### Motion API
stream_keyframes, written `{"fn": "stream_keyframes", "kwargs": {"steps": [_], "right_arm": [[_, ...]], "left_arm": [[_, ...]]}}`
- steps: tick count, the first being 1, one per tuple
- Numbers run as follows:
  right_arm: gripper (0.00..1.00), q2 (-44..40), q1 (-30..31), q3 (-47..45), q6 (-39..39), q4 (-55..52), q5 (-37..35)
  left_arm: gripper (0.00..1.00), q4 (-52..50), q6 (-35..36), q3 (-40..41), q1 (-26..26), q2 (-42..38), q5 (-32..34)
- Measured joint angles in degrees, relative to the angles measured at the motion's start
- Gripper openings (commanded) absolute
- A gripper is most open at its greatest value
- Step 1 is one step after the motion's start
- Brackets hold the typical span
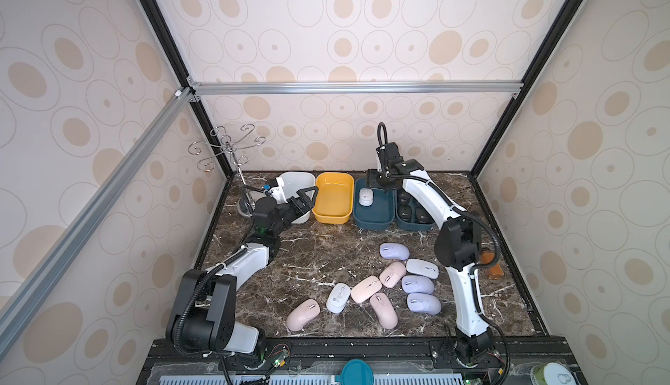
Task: Place the mice by color into the storage box
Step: Place the mouse in the storage box, then pick up the mouse from the center of the board.
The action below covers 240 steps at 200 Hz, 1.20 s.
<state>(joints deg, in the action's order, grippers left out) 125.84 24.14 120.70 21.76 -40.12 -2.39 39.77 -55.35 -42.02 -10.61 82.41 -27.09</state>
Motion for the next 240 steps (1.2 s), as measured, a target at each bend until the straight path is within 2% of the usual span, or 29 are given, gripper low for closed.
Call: {"fn": "stream_keyframes", "kwargs": {"steps": [34,56,75,91,102,127,150,187,205,240], "right_arm": [[0.74,-16.74,3.96,-24.61,1.75,5.29,-5.33],[0.74,-28.09,6.29,-41.46,4.22,8.04,-5.84],[0.74,-33.7,6.97,-48.87,5.64,6.93,-6.23],[0.74,-35.21,9.51,-50.73,6.47,5.35,-7.02],[0.75,-35.28,14.19,-50.97,7.06,4.07,-7.04],[0.77,-33.94,28.81,-50.75,10.71,0.52,-6.23],[0.8,-32.04,37.0,-50.77,15.13,-1.14,-4.35],[0.83,-24.55,43.63,-47.3,21.62,-1.81,0.61],[0.84,-21.4,46.07,-45.9,24.65,-0.92,2.25],[0.86,-21.0,48.57,-46.18,30.73,-0.24,2.89]], "left_arm": [[1.0,-0.48,-0.15,-0.02,-0.83,0.0,0.15],[1.0,-1.73,-0.15,-0.11,-2.25,0.0,0.24],[1.0,-1.9,-0.15,-0.22,-3.65,0.04,0.15],[1.0,-2.67,0.11,-0.35,-4.15,0.04,0.46],[1.0,-3.5,0.68,-0.5,-4.11,0.02,1.14],[1.0,-5.88,1.55,-0.68,-1.92,-0.02,3.06],[1.0,-7.52,1.57,-0.76,2.38,-0.02,4.28],[1.0,-9.29,2.29,-1.44,7.76,-0.02,6.05],[1.0,-9.73,2.99,-1.86,8.04,-0.02,6.51],[1.0,-10.19,3.37,-2.16,8.02,-0.02,6.36]]}}
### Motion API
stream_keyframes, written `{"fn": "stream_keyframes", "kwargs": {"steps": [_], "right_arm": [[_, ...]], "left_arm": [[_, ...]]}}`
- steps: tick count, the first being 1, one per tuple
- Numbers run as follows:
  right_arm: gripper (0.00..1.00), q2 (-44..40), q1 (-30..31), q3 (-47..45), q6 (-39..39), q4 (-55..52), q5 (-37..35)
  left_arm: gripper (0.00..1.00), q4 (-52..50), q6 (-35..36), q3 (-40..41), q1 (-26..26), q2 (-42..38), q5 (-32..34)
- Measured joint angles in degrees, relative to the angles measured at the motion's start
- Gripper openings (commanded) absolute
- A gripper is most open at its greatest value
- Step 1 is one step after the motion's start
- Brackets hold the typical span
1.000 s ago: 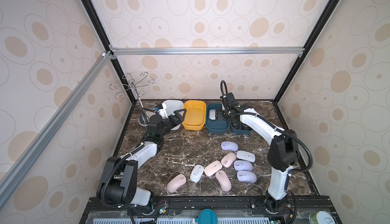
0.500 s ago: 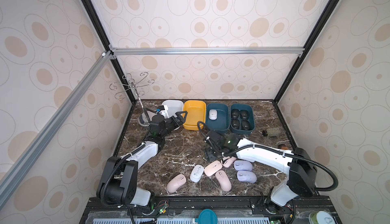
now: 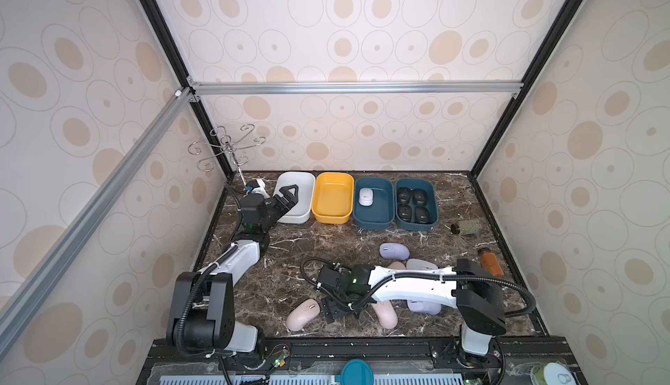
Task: Place the mice by color into the storage box
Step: Pick up the mouse from the center of the board.
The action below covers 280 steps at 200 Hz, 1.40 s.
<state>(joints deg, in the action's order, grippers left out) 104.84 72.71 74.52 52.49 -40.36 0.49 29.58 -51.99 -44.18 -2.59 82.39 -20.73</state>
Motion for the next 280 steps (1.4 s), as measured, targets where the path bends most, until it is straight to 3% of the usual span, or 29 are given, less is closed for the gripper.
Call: {"fn": "stream_keyframes", "kwargs": {"steps": [45,109,154,202,257,280], "right_arm": [[0.84,1.9,-0.52,0.0,2.32,1.36,-0.63],[0.81,7.39,-5.77,2.23,2.05,3.32,-1.62],[0.81,11.23,-7.52,7.65,-0.92,1.7,-3.02],[0.7,14.4,-8.17,12.26,-4.39,-0.17,-3.58],[0.73,14.16,-7.82,11.5,-7.61,-1.2,-5.62],[0.63,13.73,-7.8,10.71,-8.61,-1.68,-5.95]], "left_arm": [[1.0,0.31,-0.02,0.0,0.0,-0.24,-1.11],[1.0,0.42,0.2,0.0,0.17,-2.86,-1.27],[1.0,1.11,0.17,0.0,0.35,-2.89,-1.57],[1.0,1.38,0.15,0.0,0.52,-2.86,-2.21],[1.0,2.19,-0.17,0.0,0.87,-2.03,-2.86],[1.0,2.21,-0.11,0.0,0.9,-2.03,-2.75]]}}
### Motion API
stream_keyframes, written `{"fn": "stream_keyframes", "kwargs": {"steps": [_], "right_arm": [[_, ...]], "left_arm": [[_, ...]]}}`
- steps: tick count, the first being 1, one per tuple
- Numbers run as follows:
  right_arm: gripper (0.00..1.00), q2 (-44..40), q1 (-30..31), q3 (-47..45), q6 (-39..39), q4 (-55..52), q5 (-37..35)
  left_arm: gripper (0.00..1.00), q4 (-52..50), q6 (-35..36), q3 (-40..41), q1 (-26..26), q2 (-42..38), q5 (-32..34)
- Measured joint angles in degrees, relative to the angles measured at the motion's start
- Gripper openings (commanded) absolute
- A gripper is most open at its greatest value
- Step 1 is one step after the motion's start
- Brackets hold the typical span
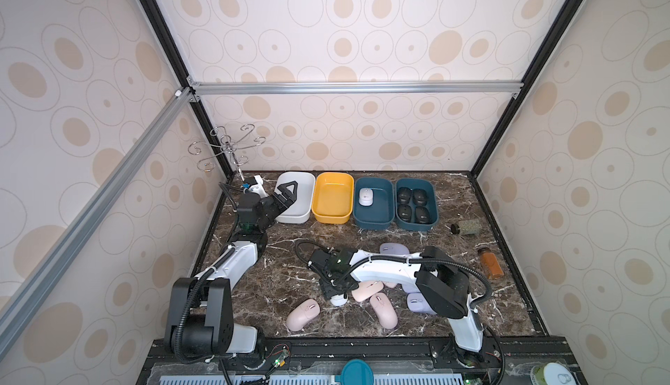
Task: Place the mice by color into the storage box
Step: Pick up the mouse from the center of the board, then place the mouse in the storage box.
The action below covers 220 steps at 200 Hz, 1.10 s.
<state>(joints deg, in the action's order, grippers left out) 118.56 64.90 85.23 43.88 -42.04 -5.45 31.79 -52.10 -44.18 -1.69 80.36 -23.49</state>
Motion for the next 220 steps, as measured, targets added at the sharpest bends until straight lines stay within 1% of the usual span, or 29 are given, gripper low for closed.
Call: {"fn": "stream_keyframes", "kwargs": {"steps": [21,43,73,99,127,166,220], "right_arm": [[0.56,-0.61,0.0,-0.96,-0.9,0.2,-0.66],[0.54,-1.53,0.02,-2.34,-1.31,1.01,-1.38],[0.54,-3.23,0.09,-3.74,-1.68,0.81,-2.82],[0.54,-6.08,-0.04,-3.63,-2.73,-0.04,-5.68],[0.54,-9.44,-1.86,-2.1,-4.81,-0.76,-8.17],[0.54,-10.97,-8.61,2.56,-9.31,-0.66,-11.08],[0.54,-10.62,-23.34,6.97,-16.13,1.36,-12.2]], "left_arm": [[1.0,-0.02,0.09,0.0,-0.02,0.0,0.02],[1.0,-0.02,0.31,0.0,0.0,0.0,0.07],[1.0,0.0,0.31,0.0,0.0,0.0,0.02],[1.0,0.52,0.31,0.0,0.0,0.0,-0.59],[1.0,1.53,0.28,0.0,0.0,0.0,-1.73],[1.0,3.13,-0.39,0.0,-0.02,0.13,-3.04],[1.0,5.7,-2.05,0.0,-1.42,2.6,-5.38]]}}
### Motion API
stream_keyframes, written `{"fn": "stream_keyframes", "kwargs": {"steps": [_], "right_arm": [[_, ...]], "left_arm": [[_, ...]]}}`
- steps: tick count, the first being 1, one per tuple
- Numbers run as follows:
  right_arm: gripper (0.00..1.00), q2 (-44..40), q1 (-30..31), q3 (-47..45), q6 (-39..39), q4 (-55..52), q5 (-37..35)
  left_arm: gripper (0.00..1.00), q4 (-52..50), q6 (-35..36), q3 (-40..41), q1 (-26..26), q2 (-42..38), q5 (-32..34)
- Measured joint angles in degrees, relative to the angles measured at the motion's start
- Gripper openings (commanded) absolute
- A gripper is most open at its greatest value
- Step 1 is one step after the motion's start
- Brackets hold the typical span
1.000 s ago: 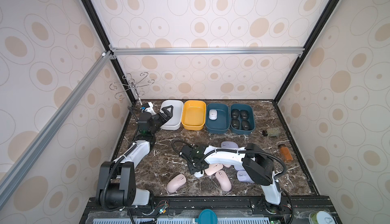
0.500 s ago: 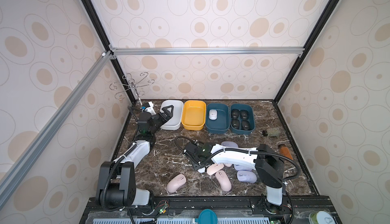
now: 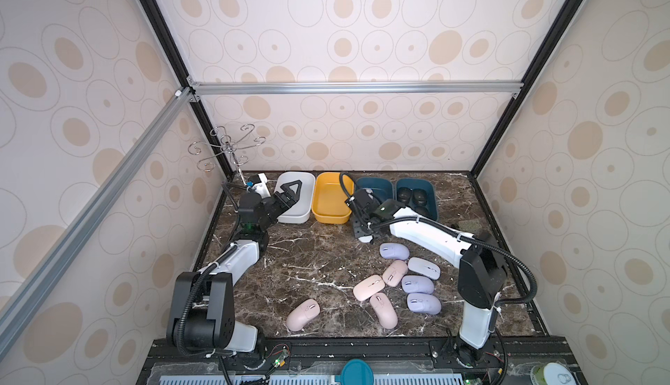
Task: Place the mice by color into the storage box
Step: Place the mouse in the storage box.
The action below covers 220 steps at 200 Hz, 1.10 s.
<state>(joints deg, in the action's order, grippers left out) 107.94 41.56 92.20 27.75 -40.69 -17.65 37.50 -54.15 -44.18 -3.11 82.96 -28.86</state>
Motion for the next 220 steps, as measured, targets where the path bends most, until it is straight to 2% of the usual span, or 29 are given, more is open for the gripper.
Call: {"fn": "stream_keyframes", "kwargs": {"steps": [48,74,101,158,220], "right_arm": [[0.54,6.6,-10.16,11.06,-4.72,3.85,0.94],[0.54,14.86,-14.23,19.21,-6.34,3.91,2.75],[0.53,24.35,-17.31,28.55,-7.67,2.82,4.07],[0.53,38.07,-20.44,43.76,-8.83,-1.62,5.46],[0.56,43.08,-20.44,50.64,-8.79,-4.74,5.66]], "left_arm": [[1.0,1.92,-1.51,0.0,-6.34,3.72,-2.69],[1.0,2.01,-1.55,0.0,-9.44,4.26,-3.56],[1.0,2.27,-1.55,0.0,-10.03,4.28,-4.02],[1.0,2.32,-1.53,0.0,-10.01,5.57,-4.09],[1.0,2.29,-1.51,0.0,-10.01,5.77,-4.07]]}}
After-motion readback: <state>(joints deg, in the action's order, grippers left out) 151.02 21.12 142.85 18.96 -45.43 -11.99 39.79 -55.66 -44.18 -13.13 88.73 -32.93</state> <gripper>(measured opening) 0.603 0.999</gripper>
